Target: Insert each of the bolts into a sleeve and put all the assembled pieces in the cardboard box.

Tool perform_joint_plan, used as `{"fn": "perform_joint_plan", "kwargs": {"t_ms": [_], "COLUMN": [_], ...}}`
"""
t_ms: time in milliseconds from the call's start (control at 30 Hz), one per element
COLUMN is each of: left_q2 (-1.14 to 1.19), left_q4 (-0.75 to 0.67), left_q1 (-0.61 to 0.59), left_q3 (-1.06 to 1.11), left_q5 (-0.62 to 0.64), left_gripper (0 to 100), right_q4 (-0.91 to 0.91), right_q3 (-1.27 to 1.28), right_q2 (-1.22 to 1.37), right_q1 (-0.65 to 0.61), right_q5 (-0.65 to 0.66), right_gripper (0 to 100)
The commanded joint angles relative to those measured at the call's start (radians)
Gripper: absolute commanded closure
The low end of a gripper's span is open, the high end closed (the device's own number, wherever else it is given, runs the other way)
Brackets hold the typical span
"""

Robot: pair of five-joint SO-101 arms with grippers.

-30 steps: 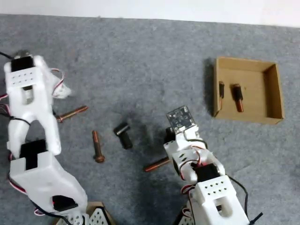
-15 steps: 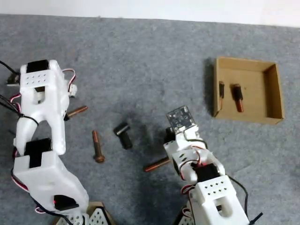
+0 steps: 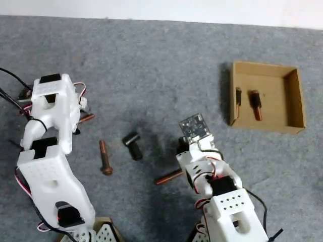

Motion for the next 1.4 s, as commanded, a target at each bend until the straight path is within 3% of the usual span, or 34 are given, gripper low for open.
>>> {"fn": "perform_joint_plan", "kwargs": {"t_ms": [0, 200, 533, 733, 867, 1033, 1133, 1367], "left_q2": [0.005, 0.001, 0.001, 0.005, 0.007, -0.004, -0.070, -0.361], "left_q4": [-0.064, -0.066, -0.069, -0.075, -0.098, -0.097, -0.026, 0.120], "left_q1": [-0.048, -0.116, -0.136, -0.160, -0.170, -0.137, -0.091, 0.054], "left_q3": [-0.013, -0.013, -0.013, -0.013, -0.005, -0.015, -0.019, -0.015], "left_q5": [0.041, 0.118, 0.127, 0.153, 0.153, 0.149, 0.135, -0.040], "left_gripper": [73, 73, 74, 99, 100, 100, 100, 100], "right_q4": [-0.028, -0.028, -0.028, -0.028, -0.028, -0.028, -0.028, 0.002], "right_q3": [-0.004, -0.004, -0.004, -0.004, 0.013, 0.016, 0.016, 0.045], "right_q2": [-0.015, -0.015, -0.015, -0.015, -0.019, -0.019, -0.021, -0.122], "right_q1": [0.012, 0.012, 0.012, 0.012, 0.012, 0.012, 0.012, 0.007], "right_q5": [-0.002, -0.002, -0.002, -0.002, -0.002, 0.061, 0.064, 0.061], "right_gripper": [98.9, 98.9, 98.9, 98.9, 98.9, 98.9, 99.0, 99.3]}}
